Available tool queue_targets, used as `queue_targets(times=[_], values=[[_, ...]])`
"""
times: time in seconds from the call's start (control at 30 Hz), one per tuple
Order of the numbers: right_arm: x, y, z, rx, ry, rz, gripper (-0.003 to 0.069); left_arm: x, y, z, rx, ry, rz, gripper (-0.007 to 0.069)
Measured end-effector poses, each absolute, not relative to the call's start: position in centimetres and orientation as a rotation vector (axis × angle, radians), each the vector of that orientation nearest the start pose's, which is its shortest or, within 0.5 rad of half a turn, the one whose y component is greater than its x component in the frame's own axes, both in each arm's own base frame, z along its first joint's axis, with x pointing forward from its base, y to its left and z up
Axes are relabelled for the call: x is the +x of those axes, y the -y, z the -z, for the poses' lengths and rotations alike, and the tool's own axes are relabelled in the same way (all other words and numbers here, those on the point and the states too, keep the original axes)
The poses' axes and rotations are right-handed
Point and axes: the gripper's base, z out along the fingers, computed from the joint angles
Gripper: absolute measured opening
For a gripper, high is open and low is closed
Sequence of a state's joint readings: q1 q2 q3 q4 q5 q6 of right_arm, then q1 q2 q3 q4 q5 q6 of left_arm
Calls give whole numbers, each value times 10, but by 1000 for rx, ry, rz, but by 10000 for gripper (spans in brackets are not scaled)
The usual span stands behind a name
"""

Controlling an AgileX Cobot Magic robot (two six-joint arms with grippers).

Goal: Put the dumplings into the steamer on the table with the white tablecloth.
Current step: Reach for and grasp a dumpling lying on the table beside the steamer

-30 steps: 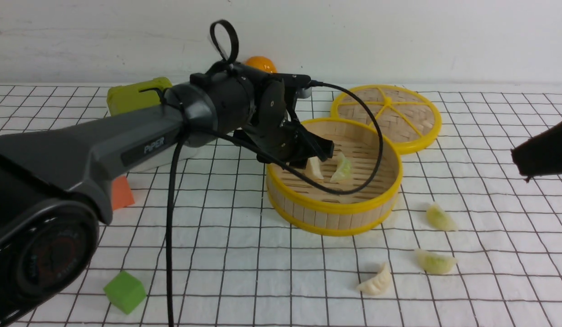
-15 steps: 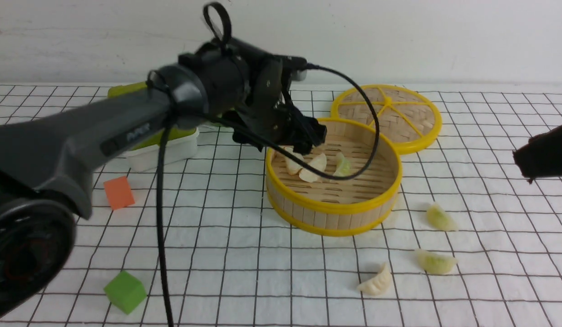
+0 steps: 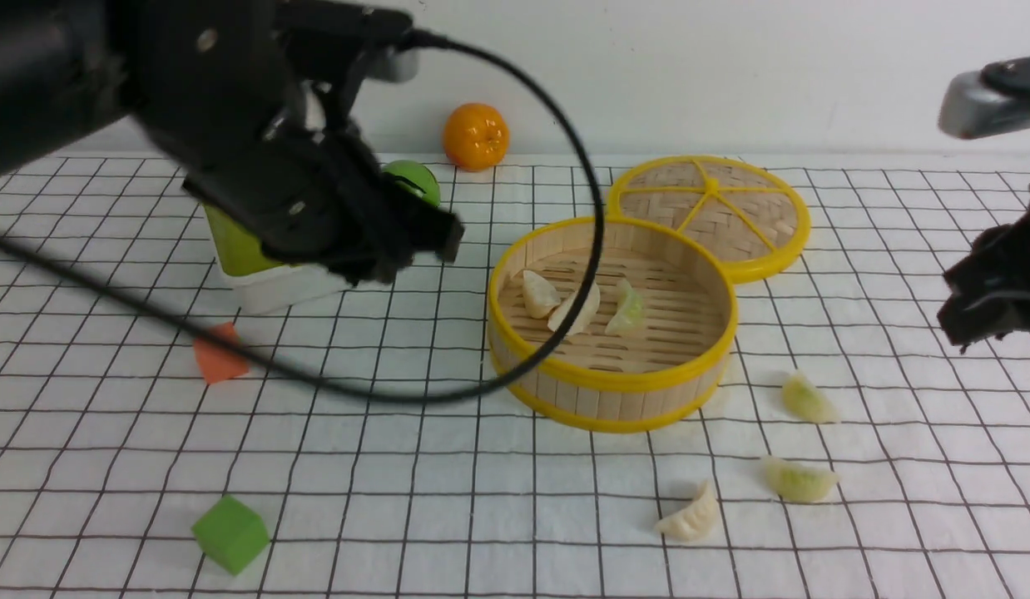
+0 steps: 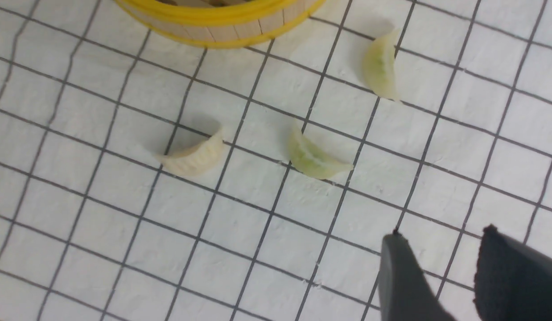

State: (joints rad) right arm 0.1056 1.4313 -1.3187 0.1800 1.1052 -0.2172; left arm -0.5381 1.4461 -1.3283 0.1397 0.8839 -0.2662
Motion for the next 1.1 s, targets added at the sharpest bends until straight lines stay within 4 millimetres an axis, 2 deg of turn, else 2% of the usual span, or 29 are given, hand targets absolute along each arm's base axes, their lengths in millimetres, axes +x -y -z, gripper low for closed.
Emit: queue_targets(times=[0.03,0.07,0.13,0.23,0.33,0.43,0.5,0.57,0.73,0.8,0.9,1.0,1.03,1.07,1.1], values=[[294,-49,-332,-395,-2681,-194,246,256,142,-346,400,-2448,184,52],[296,-49,-330,-397,-2684,-193,246,254,141,-345,400,-2447,186,46],[312,-60,-309,-481,-2705,-140,246,226,126,-338,396,-2430,213,-13],[331,-72,-285,-550,-2697,-89,258,200,112,-333,384,-2396,252,-13],[348,-77,-261,-573,-2692,-60,316,179,101,-334,368,-2364,287,-13],[366,-73,-233,-503,-2714,-52,429,166,94,-332,356,-2357,315,-13],[372,-69,-223,-456,-2729,-54,464,163,93,-331,353,-2361,321,-13],[382,-60,-204,-376,-2745,-52,530,162,93,-329,350,-2368,328,-13],[392,-55,-172,-320,-2793,-74,554,163,95,-326,345,-2387,339,-13],[394,-56,-165,-313,-2805,-81,526,164,96,-325,346,-2395,338,-13],[394,-57,-162,-306,-2816,-92,428,166,97,-323,347,-2404,336,-13],[392,-57,-162,-311,-2838,-93,229,167,98,-322,346,-2412,338,-13],[392,-57,-162,-314,-2843,-91,197,167,98,-322,345,-2412,340,-13],[391,-56,-163,-323,-2851,-84,88,167,98,-322,344,-2412,342,-13],[389,-56,-166,-328,-2857,-80,38,167,98,-322,344,-2412,343,-13]])
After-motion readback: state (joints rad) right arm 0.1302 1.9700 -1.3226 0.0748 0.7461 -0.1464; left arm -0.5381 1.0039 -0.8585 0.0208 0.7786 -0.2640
